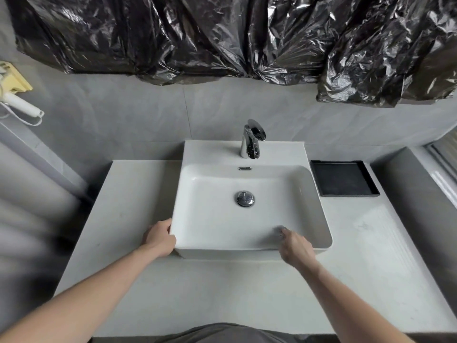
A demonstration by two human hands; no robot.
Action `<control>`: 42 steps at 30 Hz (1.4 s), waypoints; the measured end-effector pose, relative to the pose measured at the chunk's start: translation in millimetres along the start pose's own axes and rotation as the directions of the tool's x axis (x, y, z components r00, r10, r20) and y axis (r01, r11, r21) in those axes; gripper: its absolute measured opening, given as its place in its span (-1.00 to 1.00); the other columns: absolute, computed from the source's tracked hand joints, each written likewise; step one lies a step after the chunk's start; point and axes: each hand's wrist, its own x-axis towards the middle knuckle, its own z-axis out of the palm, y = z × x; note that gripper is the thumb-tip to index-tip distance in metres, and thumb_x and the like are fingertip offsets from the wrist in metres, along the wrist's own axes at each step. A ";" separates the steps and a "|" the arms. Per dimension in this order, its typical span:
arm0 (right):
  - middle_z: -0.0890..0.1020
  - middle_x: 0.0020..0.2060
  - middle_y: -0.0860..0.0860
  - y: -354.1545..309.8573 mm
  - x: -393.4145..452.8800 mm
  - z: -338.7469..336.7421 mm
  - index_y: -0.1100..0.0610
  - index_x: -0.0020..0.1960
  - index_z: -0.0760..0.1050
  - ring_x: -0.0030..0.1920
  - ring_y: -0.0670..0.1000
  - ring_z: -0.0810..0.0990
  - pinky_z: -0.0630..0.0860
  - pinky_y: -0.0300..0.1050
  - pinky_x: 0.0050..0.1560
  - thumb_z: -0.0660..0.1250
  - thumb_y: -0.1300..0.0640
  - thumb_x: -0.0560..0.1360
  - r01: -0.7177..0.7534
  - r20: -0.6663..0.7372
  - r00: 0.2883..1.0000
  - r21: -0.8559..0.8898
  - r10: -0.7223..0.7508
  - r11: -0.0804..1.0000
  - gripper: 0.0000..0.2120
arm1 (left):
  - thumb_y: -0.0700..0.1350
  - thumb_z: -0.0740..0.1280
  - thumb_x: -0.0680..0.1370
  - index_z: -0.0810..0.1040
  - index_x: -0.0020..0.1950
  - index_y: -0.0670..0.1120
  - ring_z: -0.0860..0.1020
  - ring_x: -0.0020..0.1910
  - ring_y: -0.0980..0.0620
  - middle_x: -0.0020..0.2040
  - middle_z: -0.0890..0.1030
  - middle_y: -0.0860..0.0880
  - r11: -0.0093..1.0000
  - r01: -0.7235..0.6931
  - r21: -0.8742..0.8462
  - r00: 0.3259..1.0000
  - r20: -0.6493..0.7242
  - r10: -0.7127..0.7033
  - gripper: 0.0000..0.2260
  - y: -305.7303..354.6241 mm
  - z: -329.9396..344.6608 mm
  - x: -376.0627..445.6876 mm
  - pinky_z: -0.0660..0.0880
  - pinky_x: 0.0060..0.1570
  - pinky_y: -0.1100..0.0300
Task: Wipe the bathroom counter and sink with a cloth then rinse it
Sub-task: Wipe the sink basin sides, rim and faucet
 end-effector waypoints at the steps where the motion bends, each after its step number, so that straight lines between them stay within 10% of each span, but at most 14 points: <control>1: 0.64 0.28 0.10 -6.0 8.2 -3.6 -0.02 0.44 0.42 0.28 0.21 0.59 0.46 0.01 0.27 0.07 0.16 0.54 -0.020 0.057 0.998 -0.011 0.021 1.000 -0.51 | -0.14 0.21 0.32 0.60 0.16 0.11 0.65 0.01 -0.12 0.01 0.73 0.05 1.000 -0.004 -0.003 1.000 0.005 0.004 -0.55 -2.5 0.8 1.9 0.59 -0.01 0.10; 15: -0.03 0.66 0.12 -165.5 43.5 75.2 0.15 0.67 -0.11 0.66 0.06 -0.07 -0.15 0.04 0.59 0.00 0.14 0.54 0.434 0.385 0.812 0.104 -0.438 0.895 -0.28 | -0.08 0.35 0.51 0.66 0.16 0.01 0.62 0.19 -0.09 0.12 0.70 0.01 0.994 -0.036 -0.106 0.999 0.014 0.037 -0.76 -3.7 -12.1 20.9 0.54 0.14 0.12; 19: -0.13 0.66 0.07 -178.9 66.0 93.2 0.07 0.67 -0.16 0.65 0.04 -0.20 -0.24 0.08 0.60 0.07 0.23 0.59 0.493 0.356 0.790 0.114 -0.499 0.862 -0.28 | -0.05 0.30 0.58 0.33 0.56 0.08 0.45 0.43 -0.07 0.46 0.49 0.01 0.991 -0.039 -0.128 0.998 0.044 0.045 -0.47 5.8 -19.2 44.2 0.39 0.38 0.12; 36: -0.15 0.65 0.14 -255.7 172.0 81.9 0.19 0.65 -0.21 0.64 0.11 -0.25 -0.22 0.04 0.62 0.16 0.36 0.44 0.449 0.183 0.864 0.143 -0.470 0.882 -0.11 | -0.24 0.32 0.47 0.65 0.19 0.03 0.65 0.08 0.14 0.02 0.72 0.16 0.945 -0.055 -0.321 0.987 0.122 0.099 -0.66 8.4 -18.5 74.8 0.56 0.12 0.21; 42: -0.25 0.62 -0.16 -240.4 122.8 77.3 0.08 0.68 -0.13 0.62 -0.14 -0.24 0.01 -0.26 0.56 0.02 0.49 0.35 0.562 0.229 0.751 0.272 -0.620 0.781 -0.06 | -0.29 0.31 0.49 0.63 0.26 0.03 0.62 0.13 0.27 0.09 0.70 0.19 0.916 -0.053 -0.398 0.983 0.143 0.119 -0.60 6.9 -17.1 77.6 0.53 0.20 0.24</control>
